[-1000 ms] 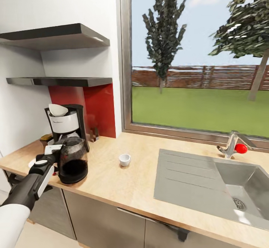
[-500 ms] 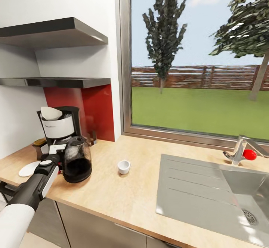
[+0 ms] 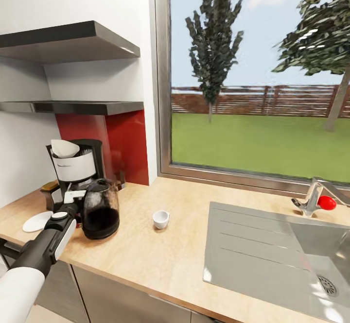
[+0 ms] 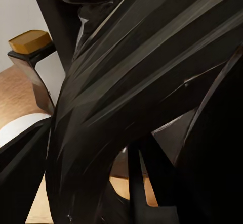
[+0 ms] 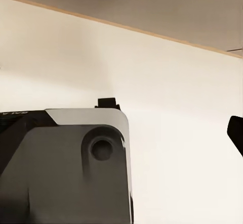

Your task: Set up a coffee station on the kitchen countertop: keep the coffee maker on the countertop, move the bottle of coffee from the kitchen shelf to the counter next to the coffee maker, place a paper coffee filter on top of the coffee maker, put the saucer next to the coffee maker with the coffee cup on the saucer, and place the electric kettle next to the coffee maker.

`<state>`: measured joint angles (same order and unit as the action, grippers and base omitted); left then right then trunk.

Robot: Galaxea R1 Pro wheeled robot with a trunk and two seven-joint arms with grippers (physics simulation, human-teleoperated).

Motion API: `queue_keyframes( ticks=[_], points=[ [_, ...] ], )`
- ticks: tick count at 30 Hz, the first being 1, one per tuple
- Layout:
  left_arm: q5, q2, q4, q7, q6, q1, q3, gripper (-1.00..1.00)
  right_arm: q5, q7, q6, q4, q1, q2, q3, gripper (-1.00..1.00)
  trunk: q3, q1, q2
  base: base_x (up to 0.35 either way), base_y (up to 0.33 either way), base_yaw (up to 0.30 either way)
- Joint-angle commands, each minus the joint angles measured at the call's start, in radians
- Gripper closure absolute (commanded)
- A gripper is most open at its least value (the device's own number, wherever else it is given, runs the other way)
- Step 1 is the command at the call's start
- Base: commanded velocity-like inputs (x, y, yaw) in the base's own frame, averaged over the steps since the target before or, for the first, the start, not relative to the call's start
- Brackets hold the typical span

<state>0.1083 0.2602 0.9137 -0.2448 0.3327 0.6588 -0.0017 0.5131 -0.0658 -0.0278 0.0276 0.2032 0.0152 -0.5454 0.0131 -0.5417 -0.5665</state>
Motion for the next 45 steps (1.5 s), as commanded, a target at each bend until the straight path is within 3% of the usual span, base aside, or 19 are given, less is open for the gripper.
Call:
queue_keyframes(
  ticks=[1, 10, 16, 17, 45],
  points=[
    [0.007, 0.000, -0.005, -0.005, 0.002, 0.001, -0.002, 1.00, 0.010, -0.003, -0.003, -0.002, 0.001, 0.000, -0.008, -1.00, 0.001, 0.000, -0.002, 0.000, 0.000, 0.000],
    [0.008, -0.001, -0.010, -0.003, 0.003, 0.002, -0.002, 1.00, 0.010, -0.003, -0.003, -0.002, 0.000, 0.000, -0.008, -1.00, 0.001, 0.000, -0.002, 0.000, 0.000, 0.000],
    [0.007, -0.001, -0.010, -0.004, 0.003, 0.002, -0.020, 1.00, 0.010, -0.003, -0.003, -0.002, -0.004, 0.000, -0.008, -1.00, 0.001, 0.000, -0.002, 0.000, 0.000, 0.000],
    [0.007, -0.001, -0.010, -0.004, 0.003, 0.002, -0.021, -1.00, 0.010, -0.003, -0.003, -0.002, -0.004, 0.000, -0.008, -1.00, 0.001, 0.000, -0.002, 0.000, 0.000, 0.000],
    [0.010, -0.002, -0.019, -0.005, -0.001, -0.011, -0.024, -1.00, 0.010, -0.003, -0.004, -0.002, -0.005, -0.001, -0.008, -1.00, 0.001, 0.000, -0.002, 0.000, 0.000, 0.000]
  ],
)
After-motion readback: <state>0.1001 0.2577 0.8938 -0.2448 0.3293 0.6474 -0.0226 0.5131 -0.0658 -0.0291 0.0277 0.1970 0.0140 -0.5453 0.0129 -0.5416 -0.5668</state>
